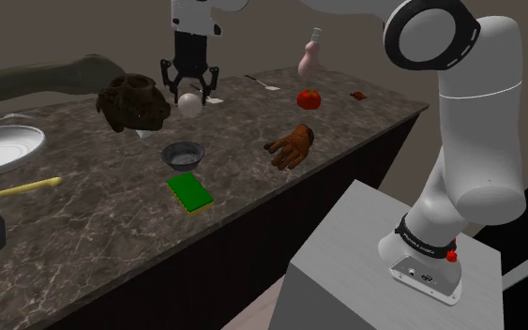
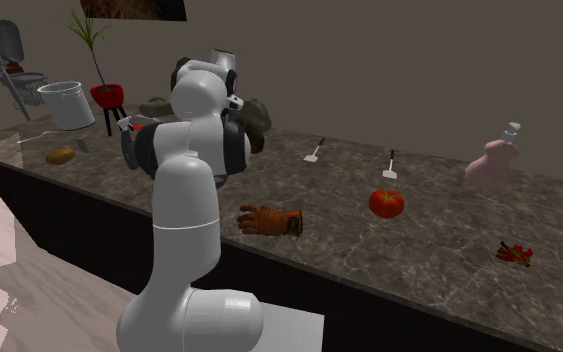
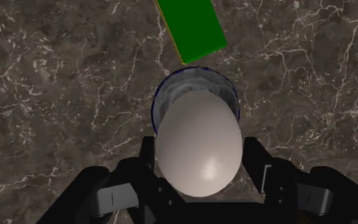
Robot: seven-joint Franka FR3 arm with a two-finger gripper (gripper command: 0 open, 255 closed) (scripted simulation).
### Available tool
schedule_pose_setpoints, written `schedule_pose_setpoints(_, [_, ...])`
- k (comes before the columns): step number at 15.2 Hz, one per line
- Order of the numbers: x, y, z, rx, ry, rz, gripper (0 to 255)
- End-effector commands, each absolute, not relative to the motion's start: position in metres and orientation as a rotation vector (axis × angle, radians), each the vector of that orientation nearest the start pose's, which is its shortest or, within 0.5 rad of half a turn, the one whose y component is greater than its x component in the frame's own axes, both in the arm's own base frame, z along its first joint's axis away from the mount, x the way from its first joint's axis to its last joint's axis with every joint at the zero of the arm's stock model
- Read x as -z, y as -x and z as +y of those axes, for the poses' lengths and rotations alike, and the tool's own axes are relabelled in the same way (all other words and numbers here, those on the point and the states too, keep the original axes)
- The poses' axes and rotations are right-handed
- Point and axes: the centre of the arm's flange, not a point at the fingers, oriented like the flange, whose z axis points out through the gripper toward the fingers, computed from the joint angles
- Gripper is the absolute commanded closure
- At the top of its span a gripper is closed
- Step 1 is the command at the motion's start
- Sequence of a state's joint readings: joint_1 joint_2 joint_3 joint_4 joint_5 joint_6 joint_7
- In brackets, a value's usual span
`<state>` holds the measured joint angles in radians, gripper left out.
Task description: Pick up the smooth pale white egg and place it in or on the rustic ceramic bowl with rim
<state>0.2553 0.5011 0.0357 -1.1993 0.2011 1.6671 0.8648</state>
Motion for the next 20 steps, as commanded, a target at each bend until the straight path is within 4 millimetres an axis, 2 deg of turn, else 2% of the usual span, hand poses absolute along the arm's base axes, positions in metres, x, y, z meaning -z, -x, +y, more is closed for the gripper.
schedule_pose_setpoints(1, [-0.484,-0.666,0.214,-0.216,2.836,0.879,255])
schedule_pose_setpoints(11, [-0.432,-0.666,0.214,-0.216,2.836,0.879,255])
schedule_pose_setpoints(19, [-0.432,-0.666,0.214,-0.216,2.836,0.879,255])
schedule_pose_setpoints(20, [-0.432,-0.666,0.214,-0.216,2.836,0.879,0])
